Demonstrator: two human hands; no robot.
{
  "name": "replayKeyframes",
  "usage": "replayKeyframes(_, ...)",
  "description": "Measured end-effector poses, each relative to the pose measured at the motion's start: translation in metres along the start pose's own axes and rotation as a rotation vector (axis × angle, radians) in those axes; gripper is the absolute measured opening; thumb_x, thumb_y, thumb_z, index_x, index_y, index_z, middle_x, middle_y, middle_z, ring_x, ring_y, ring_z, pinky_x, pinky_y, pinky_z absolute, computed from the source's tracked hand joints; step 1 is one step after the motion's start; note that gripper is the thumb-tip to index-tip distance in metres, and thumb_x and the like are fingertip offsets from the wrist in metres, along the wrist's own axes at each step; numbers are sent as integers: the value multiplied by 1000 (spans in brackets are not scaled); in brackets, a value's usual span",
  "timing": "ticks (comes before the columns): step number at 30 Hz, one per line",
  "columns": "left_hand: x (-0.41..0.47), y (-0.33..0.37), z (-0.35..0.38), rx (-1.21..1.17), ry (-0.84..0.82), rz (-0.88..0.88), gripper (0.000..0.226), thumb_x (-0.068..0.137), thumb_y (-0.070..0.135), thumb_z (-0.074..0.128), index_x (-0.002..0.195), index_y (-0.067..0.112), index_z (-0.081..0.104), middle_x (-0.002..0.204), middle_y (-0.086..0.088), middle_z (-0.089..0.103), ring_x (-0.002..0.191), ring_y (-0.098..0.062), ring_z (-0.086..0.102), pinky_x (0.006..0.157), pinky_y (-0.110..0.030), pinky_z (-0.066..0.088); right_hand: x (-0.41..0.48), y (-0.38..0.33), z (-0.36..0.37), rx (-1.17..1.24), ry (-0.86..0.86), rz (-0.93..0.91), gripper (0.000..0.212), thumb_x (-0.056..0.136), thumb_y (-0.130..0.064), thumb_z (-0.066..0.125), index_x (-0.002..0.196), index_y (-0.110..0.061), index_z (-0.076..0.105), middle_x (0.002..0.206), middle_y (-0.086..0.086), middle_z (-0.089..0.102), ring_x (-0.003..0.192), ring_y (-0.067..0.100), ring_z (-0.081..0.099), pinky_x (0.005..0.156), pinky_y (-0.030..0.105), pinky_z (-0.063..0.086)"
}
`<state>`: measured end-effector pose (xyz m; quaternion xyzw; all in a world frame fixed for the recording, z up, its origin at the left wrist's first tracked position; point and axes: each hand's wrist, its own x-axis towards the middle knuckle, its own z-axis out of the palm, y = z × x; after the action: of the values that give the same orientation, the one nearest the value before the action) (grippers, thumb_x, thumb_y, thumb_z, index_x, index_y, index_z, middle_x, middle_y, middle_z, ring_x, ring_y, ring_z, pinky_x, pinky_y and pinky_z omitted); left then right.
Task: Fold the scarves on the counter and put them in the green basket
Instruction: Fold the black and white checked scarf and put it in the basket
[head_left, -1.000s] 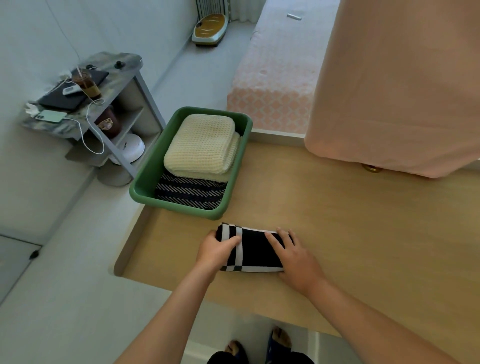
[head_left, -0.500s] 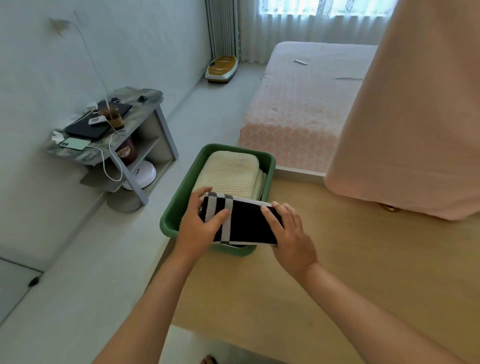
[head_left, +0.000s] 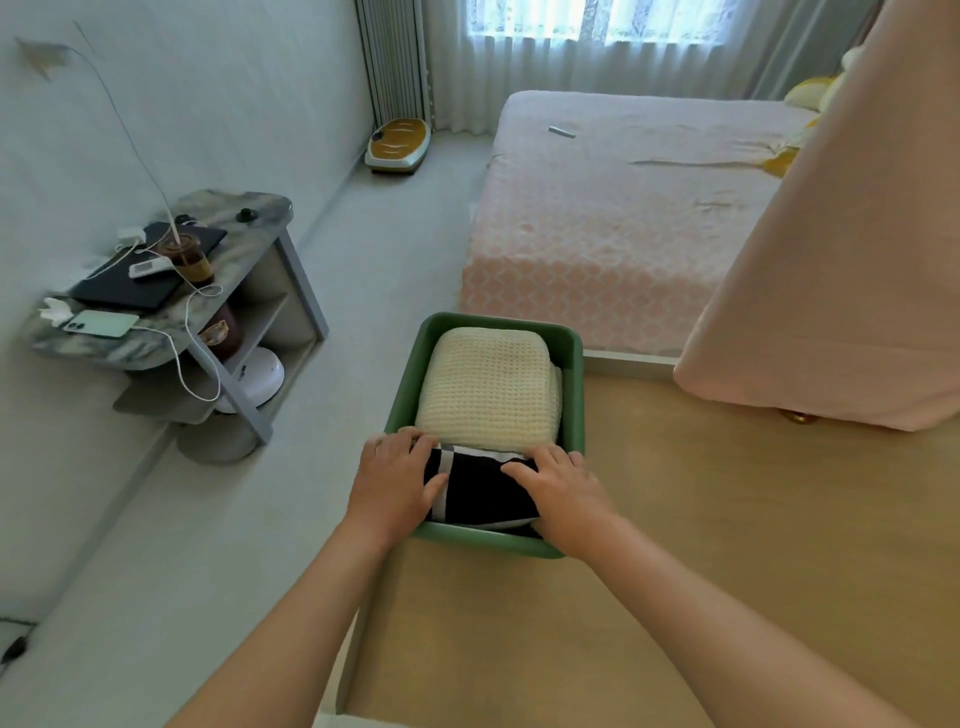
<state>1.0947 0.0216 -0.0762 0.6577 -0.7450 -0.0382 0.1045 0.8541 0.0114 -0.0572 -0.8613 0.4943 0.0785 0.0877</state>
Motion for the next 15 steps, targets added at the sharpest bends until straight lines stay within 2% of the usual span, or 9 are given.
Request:
replayKeyframes(2, 5, -3, 3, 145, -14, 52, 40, 68, 42, 81, 102, 23, 70, 126, -5, 59, 116, -27, 52, 101, -41, 28, 2, 3, -4, -29, -77, 8, 68, 95, -50, 55, 154, -34, 25, 159, 4, 23, 147, 26, 17, 120, 48, 13)
replayKeyframes(3, 7, -1, 2, 136, -24, 65, 38, 63, 37, 85, 96, 23, 72, 123, -4, 60, 114, -27, 53, 99, -40, 31, 3, 3, -3, -24, -91, 18, 63, 97, -54, 47, 154, -34, 26, 160, 4, 22, 148, 25, 15, 122, 49, 8)
replayKeyframes(5, 11, 1, 2, 42, -39, 147, 35, 61, 20, 86, 93, 21, 73, 112, -2, 63, 104, -26, 57, 89, -38, 43, 7, -1, 0, 27, -97, 45, 56, 102, -43, 40, 154, -30, 26, 161, 7, 20, 149, 26, 13, 123, 46, 7)
replayKeyframes(7, 12, 5, 3, -29, -107, 225, 36, 70, 12, 79, 105, 20, 72, 108, 0, 64, 102, -26, 59, 82, -35, 52, 11, -10, 3, 120, -145, 66, 58, 100, -21, 42, 155, -23, 24, 161, 11, 16, 149, 30, 9, 124, 41, 10)
replayKeyframes(10, 10, 10, 1, -51, -262, 110, 37, 92, 29, 57, 129, 25, 59, 127, 5, 55, 118, -20, 50, 89, -35, 50, 16, -16, 6, 188, -190, 88, 74, 90, 2, 47, 156, -19, 20, 160, 14, 13, 149, 32, 5, 124, 41, 10)
replayKeyframes(12, 11, 9, 3, -49, -327, 16, 40, 96, 32, 51, 135, 27, 54, 134, 7, 51, 121, -17, 49, 90, -34, 50, 18, -16, 6, 133, -181, 106, 82, 86, 6, 54, 155, -22, 19, 157, 14, 17, 147, 32, 12, 123, 41, 13)
replayKeyframes(15, 15, 12, 4, -84, -399, -38, 43, 98, 32, 48, 140, 23, 49, 139, 2, 49, 123, -21, 50, 97, -35, 45, 23, -19, 2, -157, -138, 119, 80, 85, -8, 65, 152, -24, 24, 148, 15, 30, 139, 34, 26, 119, 47, 19)
